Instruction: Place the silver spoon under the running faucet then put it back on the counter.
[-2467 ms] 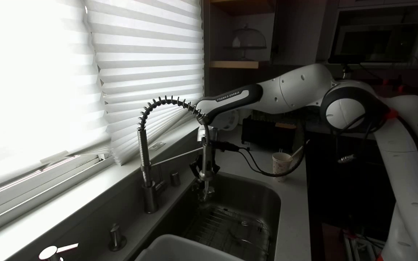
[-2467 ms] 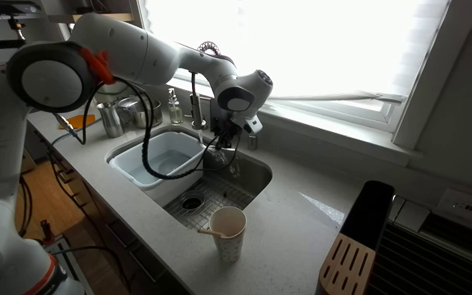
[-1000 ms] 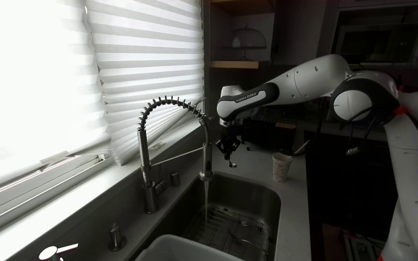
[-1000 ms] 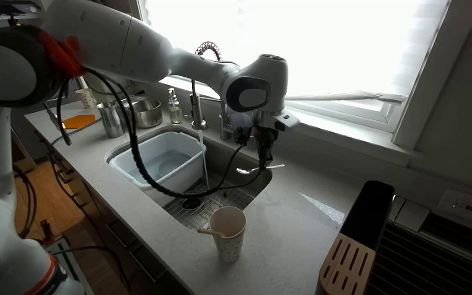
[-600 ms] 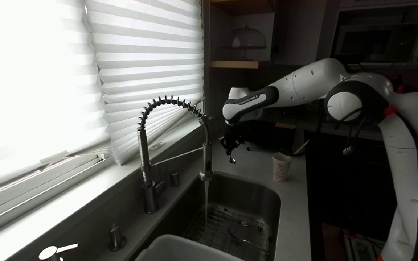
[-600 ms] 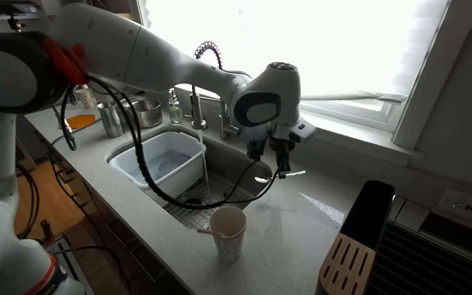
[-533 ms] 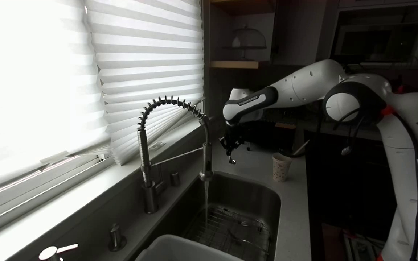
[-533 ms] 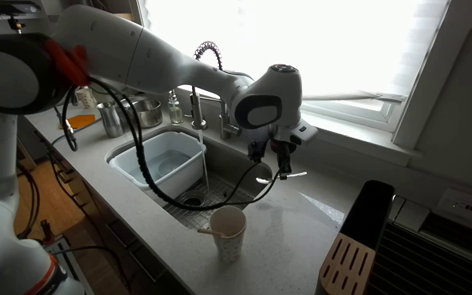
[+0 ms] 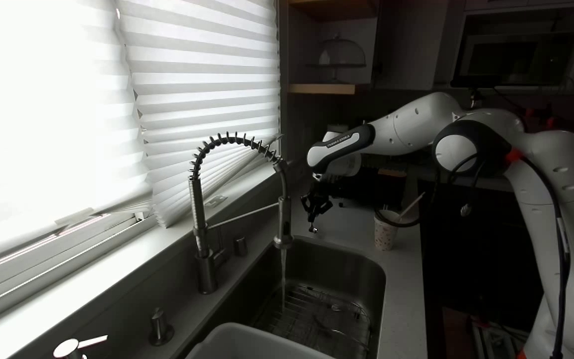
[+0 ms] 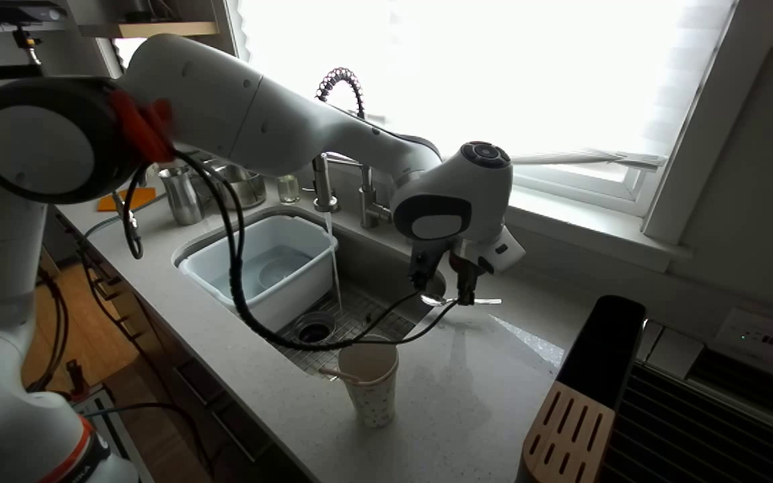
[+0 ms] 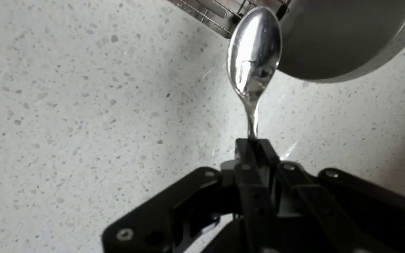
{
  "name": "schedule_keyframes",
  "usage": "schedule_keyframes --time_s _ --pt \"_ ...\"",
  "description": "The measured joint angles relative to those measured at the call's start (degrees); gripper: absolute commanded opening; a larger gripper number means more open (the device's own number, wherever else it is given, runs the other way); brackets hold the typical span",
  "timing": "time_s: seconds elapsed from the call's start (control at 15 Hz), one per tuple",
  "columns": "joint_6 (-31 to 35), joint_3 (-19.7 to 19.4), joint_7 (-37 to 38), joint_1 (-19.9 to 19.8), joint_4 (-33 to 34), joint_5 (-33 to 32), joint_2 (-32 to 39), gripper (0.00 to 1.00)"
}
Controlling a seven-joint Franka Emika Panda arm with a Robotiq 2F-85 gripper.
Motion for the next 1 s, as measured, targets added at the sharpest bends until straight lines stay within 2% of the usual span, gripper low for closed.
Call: schedule_keyframes --time_s 0.8,0.87,0.93,1.0 --pt "-4.49 -0.34 0.20 -3.44 0.54 2.01 2.31 0.03" --pt "-4.72 -0.46 0.20 -3.71 0.55 2.01 2.33 0.34" --pt "-5.09 -0.60 0.20 -3.91 0.59 2.01 2.37 0.36" --pt "-5.36 -0.73 0.20 -4.05 0.64 2.01 2.42 0.42"
